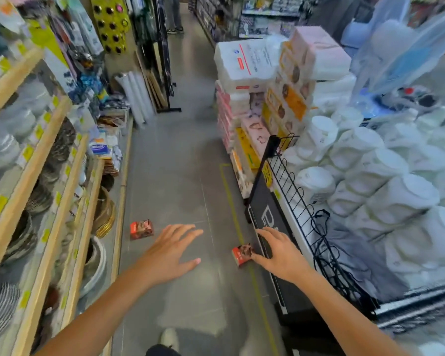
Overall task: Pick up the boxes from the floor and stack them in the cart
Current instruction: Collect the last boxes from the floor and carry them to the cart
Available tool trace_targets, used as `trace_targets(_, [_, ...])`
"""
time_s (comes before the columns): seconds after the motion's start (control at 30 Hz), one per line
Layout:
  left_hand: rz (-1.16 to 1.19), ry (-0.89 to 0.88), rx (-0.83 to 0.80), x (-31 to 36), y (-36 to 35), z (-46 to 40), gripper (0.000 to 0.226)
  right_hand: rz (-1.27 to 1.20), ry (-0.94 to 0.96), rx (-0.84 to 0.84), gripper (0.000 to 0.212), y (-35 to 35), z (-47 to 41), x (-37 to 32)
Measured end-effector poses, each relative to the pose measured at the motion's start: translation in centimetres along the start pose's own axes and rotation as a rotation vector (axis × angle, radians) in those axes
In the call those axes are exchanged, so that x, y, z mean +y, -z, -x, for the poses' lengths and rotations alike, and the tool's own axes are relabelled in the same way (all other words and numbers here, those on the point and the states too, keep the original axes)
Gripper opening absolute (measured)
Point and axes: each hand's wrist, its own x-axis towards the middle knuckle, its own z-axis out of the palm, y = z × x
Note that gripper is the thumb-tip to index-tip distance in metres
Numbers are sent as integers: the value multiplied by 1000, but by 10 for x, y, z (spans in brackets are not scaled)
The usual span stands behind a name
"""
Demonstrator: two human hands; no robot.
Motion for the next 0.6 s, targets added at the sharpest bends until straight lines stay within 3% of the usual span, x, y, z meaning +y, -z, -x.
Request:
trace_targets(0.37, [32,-274,-175,-85,-1,-149,79,-264,-442,-30,78,-15,-69,-16])
trace_targets(0.6, [41,-318,-279,-111,-37,-244,73,-446,-634,-51,83,-42,-142,28])
